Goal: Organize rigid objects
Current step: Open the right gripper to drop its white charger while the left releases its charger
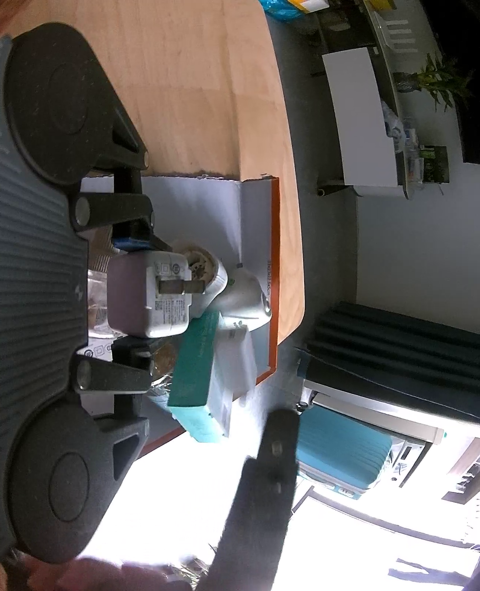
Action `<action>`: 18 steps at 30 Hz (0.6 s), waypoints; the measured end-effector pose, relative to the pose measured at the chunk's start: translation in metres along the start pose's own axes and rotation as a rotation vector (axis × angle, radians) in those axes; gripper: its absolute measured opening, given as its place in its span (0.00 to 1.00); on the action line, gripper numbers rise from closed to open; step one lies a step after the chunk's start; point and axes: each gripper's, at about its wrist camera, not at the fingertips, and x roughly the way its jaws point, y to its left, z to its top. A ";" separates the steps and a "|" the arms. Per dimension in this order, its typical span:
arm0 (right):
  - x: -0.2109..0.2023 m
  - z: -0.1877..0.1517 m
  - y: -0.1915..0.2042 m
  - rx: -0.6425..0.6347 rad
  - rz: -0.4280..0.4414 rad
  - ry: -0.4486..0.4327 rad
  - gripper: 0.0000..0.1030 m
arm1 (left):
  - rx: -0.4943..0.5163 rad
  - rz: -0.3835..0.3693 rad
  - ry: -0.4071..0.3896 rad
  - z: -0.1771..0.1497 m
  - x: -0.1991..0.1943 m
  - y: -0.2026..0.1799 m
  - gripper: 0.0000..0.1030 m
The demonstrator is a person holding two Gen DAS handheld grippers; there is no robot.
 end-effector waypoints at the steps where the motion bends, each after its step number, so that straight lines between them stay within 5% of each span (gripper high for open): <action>1: -0.005 0.000 -0.001 0.003 -0.004 -0.007 0.78 | 0.001 -0.002 0.000 0.000 0.000 0.000 0.41; 8: -0.034 -0.002 -0.012 0.050 -0.019 -0.054 0.78 | -0.006 -0.022 0.001 0.002 0.003 -0.003 0.41; 18: -0.053 -0.008 -0.011 0.066 -0.018 -0.063 0.79 | -0.036 -0.031 -0.014 0.002 -0.007 0.001 0.71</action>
